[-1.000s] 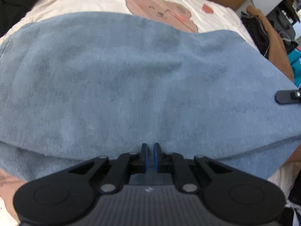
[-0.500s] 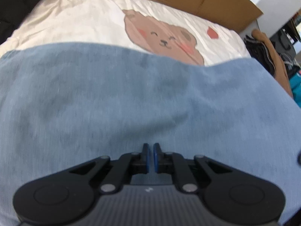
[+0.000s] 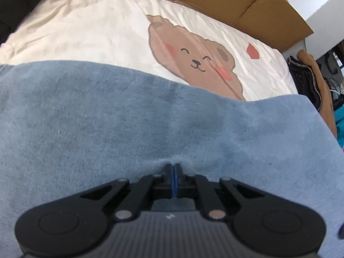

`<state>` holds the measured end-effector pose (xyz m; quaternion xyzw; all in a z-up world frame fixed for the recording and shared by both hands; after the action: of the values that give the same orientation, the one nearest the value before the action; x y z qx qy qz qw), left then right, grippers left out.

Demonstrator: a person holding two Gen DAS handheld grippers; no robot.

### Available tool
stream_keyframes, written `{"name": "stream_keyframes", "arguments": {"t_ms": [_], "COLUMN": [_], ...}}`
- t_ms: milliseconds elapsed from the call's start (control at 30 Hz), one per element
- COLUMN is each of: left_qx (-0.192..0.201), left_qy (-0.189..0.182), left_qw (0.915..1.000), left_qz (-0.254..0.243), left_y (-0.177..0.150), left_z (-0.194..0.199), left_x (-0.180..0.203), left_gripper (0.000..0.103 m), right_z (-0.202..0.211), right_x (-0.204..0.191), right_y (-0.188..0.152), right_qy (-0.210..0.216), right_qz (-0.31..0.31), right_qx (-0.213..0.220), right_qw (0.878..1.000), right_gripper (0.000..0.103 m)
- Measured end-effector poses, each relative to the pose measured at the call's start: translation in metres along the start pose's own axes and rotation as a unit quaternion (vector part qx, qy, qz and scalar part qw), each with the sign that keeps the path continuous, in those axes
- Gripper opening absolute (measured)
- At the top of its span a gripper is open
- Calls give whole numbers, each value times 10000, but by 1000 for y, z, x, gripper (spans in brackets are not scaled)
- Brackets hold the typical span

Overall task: Fold clothes
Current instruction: 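Lift the jeans edge with the right gripper while the left gripper holds the jeans down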

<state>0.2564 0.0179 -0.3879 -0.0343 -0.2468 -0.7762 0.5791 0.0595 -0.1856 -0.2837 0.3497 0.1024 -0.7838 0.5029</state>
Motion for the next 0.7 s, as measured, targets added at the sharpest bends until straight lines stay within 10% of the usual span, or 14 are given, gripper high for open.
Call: {"name": "stream_keyframes", "arguments": {"t_ms": [700], "left_qx": [31], "left_qy": [96], "left_qw": [9999], "left_qz": [-137], "left_y": [17], "left_z": [-6], "left_x": [2], "left_gripper": [3], "right_z": [-2], "right_x": [-1], "right_y": [-1], "right_qy": [45], "right_qz": [27], "right_qx": [8], "right_qw": [10000], "right_gripper": [6]}}
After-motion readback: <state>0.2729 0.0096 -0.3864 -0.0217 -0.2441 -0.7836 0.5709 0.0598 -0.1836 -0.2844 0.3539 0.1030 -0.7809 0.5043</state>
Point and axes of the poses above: each gripper's, at about its wrist camera, not at the fingertips, and z roughly against the way its jaws point, x to its right, y to its top, the point moved 3 cm from there along -z, roughly the way its jaws point, and after that the axes turned 2 degrees about -z, right-handed, at the moved point
